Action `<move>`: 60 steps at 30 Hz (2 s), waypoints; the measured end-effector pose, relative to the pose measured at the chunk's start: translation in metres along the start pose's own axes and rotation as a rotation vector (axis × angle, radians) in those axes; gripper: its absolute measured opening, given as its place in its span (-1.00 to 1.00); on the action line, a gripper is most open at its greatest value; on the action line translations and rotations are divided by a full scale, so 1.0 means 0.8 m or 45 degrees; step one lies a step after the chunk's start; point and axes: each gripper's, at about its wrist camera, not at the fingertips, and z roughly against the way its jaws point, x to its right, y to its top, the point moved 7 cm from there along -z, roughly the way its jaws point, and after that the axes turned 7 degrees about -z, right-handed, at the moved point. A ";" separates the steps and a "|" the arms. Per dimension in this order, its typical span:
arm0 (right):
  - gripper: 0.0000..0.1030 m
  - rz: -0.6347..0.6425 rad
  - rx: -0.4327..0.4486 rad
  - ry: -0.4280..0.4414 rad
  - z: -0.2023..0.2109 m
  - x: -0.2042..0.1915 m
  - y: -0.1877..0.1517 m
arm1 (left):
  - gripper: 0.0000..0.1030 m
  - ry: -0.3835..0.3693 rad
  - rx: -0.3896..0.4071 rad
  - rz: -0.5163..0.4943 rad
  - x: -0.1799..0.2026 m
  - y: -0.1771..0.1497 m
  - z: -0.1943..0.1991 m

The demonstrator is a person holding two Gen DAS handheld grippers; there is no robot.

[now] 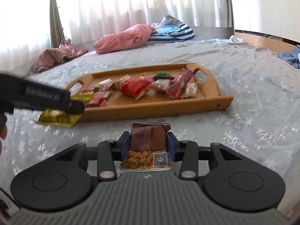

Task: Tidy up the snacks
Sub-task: 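Carry the yellow chip bag and almond packet over the wooden tray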

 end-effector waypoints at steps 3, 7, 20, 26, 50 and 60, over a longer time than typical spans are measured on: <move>-0.11 -0.016 0.028 -0.005 0.002 0.009 0.016 | 0.04 -0.002 0.006 0.006 -0.001 0.004 -0.002; -0.11 -0.030 0.053 -0.021 -0.006 0.021 0.040 | 0.04 0.007 0.027 0.026 -0.007 0.017 -0.008; -0.11 -0.025 0.095 0.072 -0.058 0.045 0.146 | 0.04 0.006 0.141 0.079 -0.047 0.103 -0.050; -0.10 -0.021 0.026 0.142 -0.116 0.049 0.184 | 0.04 -0.011 0.163 0.122 -0.063 0.136 -0.093; -0.09 -0.008 -0.175 -0.033 -0.276 0.064 0.203 | 0.04 0.110 -0.029 0.116 -0.087 0.140 -0.223; -0.09 -0.023 -0.165 -0.050 -0.280 0.071 0.194 | 0.06 0.106 -0.036 0.135 -0.091 0.138 -0.229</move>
